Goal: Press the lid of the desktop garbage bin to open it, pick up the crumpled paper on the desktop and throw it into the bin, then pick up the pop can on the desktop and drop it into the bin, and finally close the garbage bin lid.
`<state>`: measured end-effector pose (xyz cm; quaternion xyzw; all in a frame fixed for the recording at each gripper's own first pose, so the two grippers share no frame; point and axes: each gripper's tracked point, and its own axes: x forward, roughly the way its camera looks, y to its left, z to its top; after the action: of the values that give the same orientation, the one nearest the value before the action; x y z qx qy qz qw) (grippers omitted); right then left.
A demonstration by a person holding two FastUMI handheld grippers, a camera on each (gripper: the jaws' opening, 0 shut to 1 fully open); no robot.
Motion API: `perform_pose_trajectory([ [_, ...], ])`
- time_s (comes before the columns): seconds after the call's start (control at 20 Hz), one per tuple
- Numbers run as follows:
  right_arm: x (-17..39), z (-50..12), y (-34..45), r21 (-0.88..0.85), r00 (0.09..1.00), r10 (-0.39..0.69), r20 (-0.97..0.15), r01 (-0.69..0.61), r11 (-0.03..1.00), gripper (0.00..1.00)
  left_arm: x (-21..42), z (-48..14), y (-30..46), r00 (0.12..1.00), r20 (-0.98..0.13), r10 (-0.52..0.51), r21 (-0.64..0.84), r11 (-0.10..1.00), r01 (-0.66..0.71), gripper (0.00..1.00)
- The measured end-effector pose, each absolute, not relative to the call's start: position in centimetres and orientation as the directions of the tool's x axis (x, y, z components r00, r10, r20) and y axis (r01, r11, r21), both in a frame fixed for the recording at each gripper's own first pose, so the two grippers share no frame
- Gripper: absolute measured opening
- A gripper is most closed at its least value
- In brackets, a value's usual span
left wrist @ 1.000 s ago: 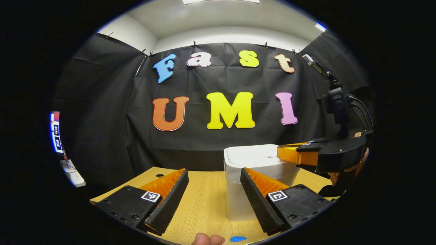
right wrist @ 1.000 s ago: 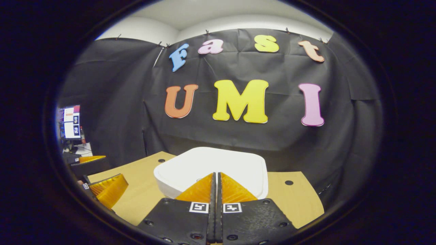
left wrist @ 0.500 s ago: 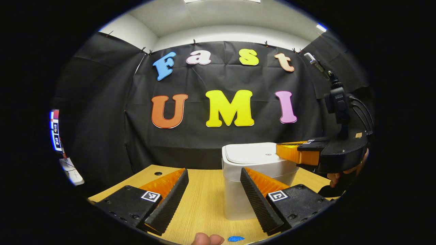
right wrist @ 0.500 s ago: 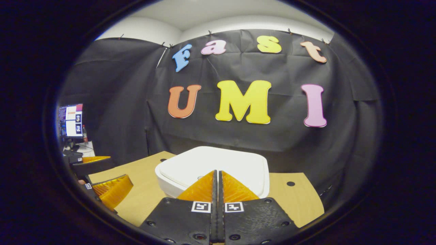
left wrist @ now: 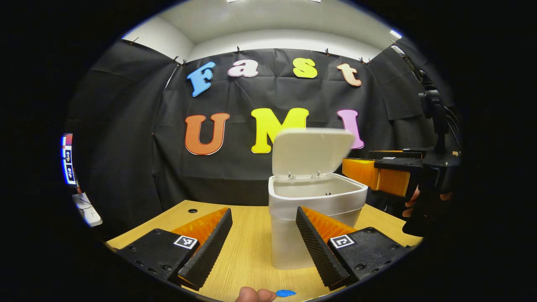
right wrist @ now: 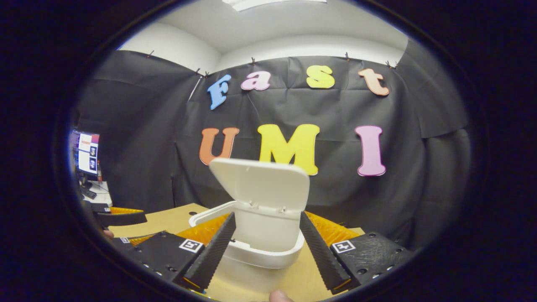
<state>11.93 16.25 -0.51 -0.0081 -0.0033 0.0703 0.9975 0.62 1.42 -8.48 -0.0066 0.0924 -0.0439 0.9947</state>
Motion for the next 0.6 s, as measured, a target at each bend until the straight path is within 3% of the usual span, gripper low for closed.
perform_pose_trajectory([
  [0.6, 8.3, -0.5, 12.1, 0.041, 0.992, 0.102, 0.07, -0.105, 0.994, 0.97, -0.2, -8.6, -1.2, 0.976, -0.182, -0.117, -0.008, 0.993, 0.117, 0.98],
])
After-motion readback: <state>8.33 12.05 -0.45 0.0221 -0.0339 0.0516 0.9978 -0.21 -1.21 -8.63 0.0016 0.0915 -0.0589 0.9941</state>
